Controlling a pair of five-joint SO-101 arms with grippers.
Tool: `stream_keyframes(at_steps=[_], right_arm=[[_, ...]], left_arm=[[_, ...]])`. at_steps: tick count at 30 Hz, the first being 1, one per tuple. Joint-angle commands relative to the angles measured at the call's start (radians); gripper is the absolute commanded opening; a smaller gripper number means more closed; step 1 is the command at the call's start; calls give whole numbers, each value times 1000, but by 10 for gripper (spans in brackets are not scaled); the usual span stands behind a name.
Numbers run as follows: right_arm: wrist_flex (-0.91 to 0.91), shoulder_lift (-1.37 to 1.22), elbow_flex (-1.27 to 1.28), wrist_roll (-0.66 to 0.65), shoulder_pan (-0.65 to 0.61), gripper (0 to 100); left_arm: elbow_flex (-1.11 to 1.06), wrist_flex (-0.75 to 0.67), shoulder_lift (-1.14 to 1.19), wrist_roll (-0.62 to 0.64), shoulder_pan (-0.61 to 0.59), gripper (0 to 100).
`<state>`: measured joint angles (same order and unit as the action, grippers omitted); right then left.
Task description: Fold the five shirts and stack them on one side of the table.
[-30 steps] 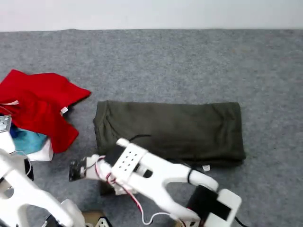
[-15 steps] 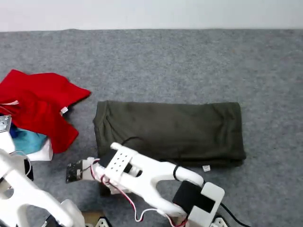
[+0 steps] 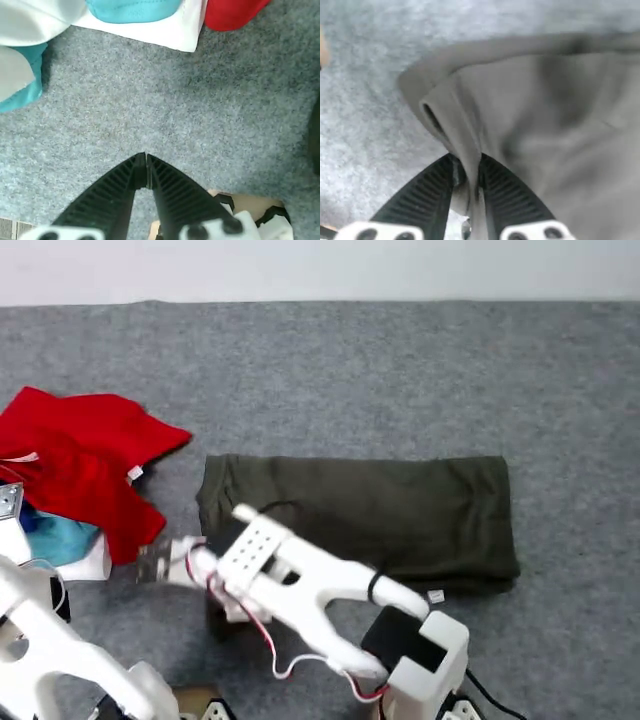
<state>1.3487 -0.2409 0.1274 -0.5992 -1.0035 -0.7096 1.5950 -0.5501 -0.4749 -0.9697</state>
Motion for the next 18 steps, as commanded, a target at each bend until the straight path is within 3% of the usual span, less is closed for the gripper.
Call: stream_keyframes(at_steps=[1,18], right_arm=[[56,4,-158,-9,85,10],[-59,-148,-334,-5,332,14]], left_arm=[[10,-14,-29,-6,2,5],[10,-11,-29,-6,3,5]])
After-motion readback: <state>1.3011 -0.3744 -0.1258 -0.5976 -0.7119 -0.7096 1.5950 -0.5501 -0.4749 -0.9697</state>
